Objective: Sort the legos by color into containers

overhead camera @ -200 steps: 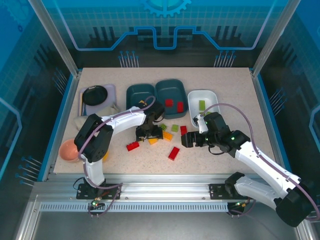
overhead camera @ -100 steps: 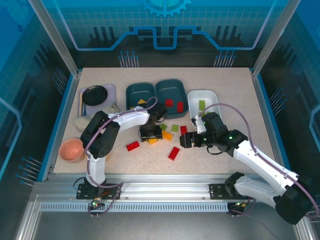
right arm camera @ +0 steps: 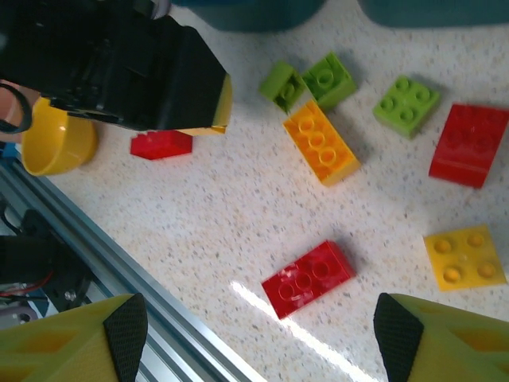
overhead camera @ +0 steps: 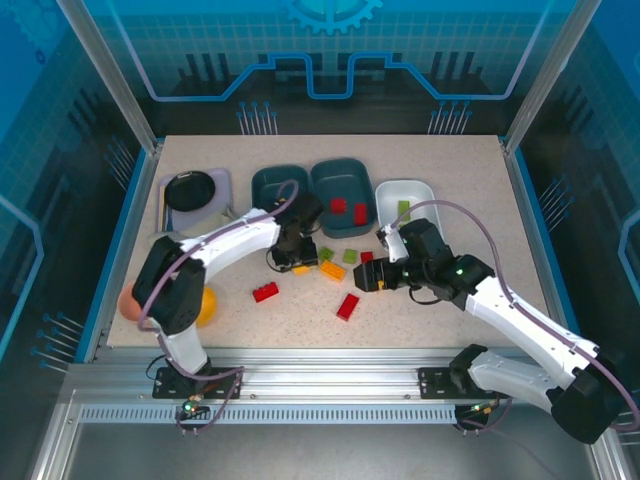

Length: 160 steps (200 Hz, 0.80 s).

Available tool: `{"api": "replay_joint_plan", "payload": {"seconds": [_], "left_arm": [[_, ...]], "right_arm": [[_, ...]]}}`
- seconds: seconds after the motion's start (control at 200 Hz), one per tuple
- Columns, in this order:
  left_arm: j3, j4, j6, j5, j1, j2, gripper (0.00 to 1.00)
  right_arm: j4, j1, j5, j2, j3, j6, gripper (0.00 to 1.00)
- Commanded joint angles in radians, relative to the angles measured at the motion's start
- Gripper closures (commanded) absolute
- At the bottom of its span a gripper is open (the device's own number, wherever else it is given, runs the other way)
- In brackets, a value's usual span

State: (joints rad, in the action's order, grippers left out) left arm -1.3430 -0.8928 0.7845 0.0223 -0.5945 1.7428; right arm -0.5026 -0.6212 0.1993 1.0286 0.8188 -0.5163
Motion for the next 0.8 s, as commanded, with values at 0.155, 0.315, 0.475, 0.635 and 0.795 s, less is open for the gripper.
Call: {"api": "replay_joint_plan", "payload": {"seconds": [0.155, 0.315, 0.475, 0.635, 0.795], "left_arm": [[-0.218, -0.042, -0.085, -0.01, 0.194, 0.061, 0.71], [-0.381, -0.056, -0.128, -0.021, 0.24, 0.232, 0.71], [-0.5, -0.083, -0.134, -0.03, 0.257, 0.38, 0.7], [-0.547, -0.095, -0.134, -0.044, 0.263, 0.467, 0.63], [-0.546, -0.097, -0.136, -0.064, 0.264, 0.457, 0.42]], "right_arm": [[0.151, -0.022, -0.053, 0.129, 0.126, -0.045, 0.22], [0.243, -0.02, -0.084, 0.233, 0.176, -0.117, 0.21], [0.238, -0.02, -0.108, 0.314, 0.258, -0.151, 0.21], [0.18, -0.02, -0.126, 0.349, 0.309, -0.139, 0.21], [0.094, -0.03, -0.16, 0.352, 0.32, -0.093, 0.22]]}}
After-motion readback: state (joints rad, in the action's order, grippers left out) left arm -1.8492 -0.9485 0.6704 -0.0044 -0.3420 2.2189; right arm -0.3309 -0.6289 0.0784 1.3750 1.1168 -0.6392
